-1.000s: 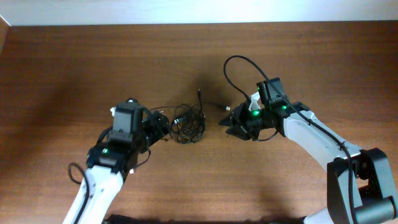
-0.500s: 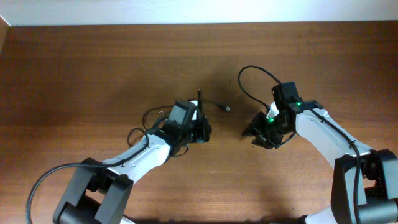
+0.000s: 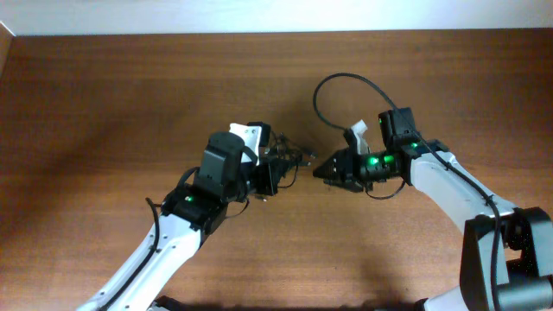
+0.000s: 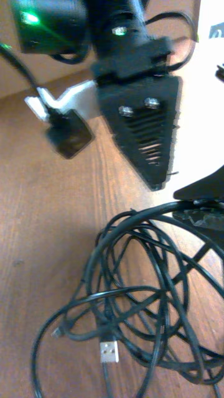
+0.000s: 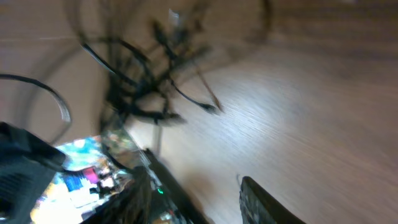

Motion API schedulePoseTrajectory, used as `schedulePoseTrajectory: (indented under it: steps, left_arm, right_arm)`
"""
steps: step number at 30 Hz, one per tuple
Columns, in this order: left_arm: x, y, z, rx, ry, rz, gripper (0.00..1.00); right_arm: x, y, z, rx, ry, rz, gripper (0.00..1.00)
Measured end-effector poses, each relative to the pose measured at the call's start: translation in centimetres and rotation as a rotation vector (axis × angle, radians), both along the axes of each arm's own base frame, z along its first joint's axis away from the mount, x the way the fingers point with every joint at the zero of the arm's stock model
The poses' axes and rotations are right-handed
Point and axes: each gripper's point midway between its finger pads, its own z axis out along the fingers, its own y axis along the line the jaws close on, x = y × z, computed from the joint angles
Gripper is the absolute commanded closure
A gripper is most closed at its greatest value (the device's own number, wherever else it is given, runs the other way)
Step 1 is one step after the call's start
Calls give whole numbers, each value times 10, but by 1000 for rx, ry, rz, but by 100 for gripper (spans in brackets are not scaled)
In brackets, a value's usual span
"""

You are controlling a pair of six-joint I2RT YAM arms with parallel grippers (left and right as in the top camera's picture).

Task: Untangle cables

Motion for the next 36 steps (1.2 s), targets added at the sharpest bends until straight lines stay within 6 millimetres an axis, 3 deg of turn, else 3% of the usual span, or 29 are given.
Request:
schedulePoseTrajectory:
  steps: [3,5,6,8,9,11,16,17,18,19,20,22,24,25,27,30,31,32,34,35,36]
  left_arm:
    - [-6,3,-5,22,21,-10,100]
    - [-6,3,-5,25,15,-13,100]
    - [-5,2,-4,24,11,-13,100]
    - [-3,-1,2,3,-14,-26,100]
    - [-4,-3,4,-7,-16,-40,100]
    - [-8,-1,9,-18,-17,-44,100]
    - [-24,40,58,-95,-138,29,100]
    - [-19,63,88,-116,-249,104,100]
    - [-19,81,127,-136,-369,163,100]
    - [-26,91,153,-150,-446,188,100]
    - [-31,100,167,-154,-494,217,100]
    - [-26,108,163,-142,-478,246,100]
    - [-27,109,151,-128,-427,252,85]
    - [-28,109,148,-126,-413,254,79]
    - [-31,110,132,-106,-350,256,65]
    - [-25,109,123,-96,-318,256,60]
    - [-21,109,116,-90,-293,256,60]
    - [-17,109,109,-84,-269,257,60]
    - [-12,108,99,-75,-232,257,53]
    - [-10,106,95,-77,-217,248,51]
    - [-10,103,92,-84,-201,230,42]
  right_arm:
    - [15,19,23,102,-12,-27,53]
    - [9,48,27,107,25,-18,52]
    - [3,60,21,70,62,-31,57]
    - [-4,73,8,-9,117,-79,87]
    - [-8,75,-3,-76,179,-140,94]
    - [-11,68,-9,-126,244,-196,96]
    - [-15,67,25,-158,221,-207,96]
    - [-16,34,-14,-320,243,-278,96]
    - [-19,15,-38,-391,287,-304,96]
    - [-21,-7,-56,-453,322,-332,96]
    - [-15,-29,-62,-487,318,-366,96]
    - [-8,-51,-63,-502,296,-373,96]
    - [-6,-54,-61,-484,256,-327,95]
    - [-7,-52,-60,-470,249,-309,88]
    - [-8,-38,-52,-394,203,-225,62]
    - [-28,-22,-37,-367,138,-22,54]
    - [-27,-18,-29,-362,107,17,34]
    - [-30,-12,-11,-407,50,97,1]
    - [-20,-7,13,-581,-119,169,1]
    - [-7,-21,20,-706,-167,119,1]
    - [1,-41,21,-802,-152,46,1]
